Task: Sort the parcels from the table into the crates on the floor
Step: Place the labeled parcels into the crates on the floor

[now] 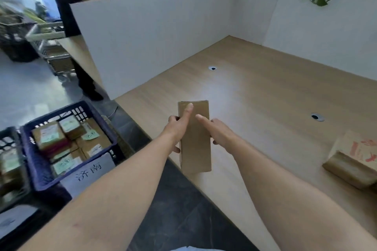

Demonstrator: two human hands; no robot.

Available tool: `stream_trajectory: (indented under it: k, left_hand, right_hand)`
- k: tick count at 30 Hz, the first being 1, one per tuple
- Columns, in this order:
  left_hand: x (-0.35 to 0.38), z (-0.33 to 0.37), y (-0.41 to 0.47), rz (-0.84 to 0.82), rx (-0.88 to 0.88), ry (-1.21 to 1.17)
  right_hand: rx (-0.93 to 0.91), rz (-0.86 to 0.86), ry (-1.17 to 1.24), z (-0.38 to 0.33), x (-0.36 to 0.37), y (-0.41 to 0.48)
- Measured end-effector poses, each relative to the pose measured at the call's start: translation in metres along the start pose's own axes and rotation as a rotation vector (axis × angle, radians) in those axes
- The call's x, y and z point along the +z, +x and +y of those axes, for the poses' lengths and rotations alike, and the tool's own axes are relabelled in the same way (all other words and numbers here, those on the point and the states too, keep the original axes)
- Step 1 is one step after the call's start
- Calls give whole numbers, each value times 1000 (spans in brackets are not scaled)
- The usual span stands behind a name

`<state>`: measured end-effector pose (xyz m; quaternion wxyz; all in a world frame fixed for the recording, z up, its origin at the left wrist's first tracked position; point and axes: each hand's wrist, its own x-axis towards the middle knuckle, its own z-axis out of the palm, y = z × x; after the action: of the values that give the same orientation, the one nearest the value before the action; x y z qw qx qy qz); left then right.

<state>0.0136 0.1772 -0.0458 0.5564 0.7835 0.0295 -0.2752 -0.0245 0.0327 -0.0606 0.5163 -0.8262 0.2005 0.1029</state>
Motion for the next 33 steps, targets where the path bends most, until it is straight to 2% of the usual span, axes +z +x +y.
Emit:
stream_trajectory:
  k: [7,15,18,24,31,33]
  left_hand:
    - [-120,-35,9,196,-133,-126]
    - [-234,-93,16,293,-145,-248]
    - [-270,-117,11,279,-162,-265]
    - [-316,-151,10,257,-131,-377]
    - [-350,-167,33,345,-132,-405]
    - [-361,-168,48,379,-140,-395]
  right_hand:
    - [-21,-41,-96,-82,101,26]
    - [-49,-140,-109,-131,219,60]
    - [-57,-203,-123,-147,259,70]
    - [-179,-344,-251,-166,312,82]
    - [-185,-566,-215,-172,343,116]
    - [-156,-603,-138,-174,353,132]
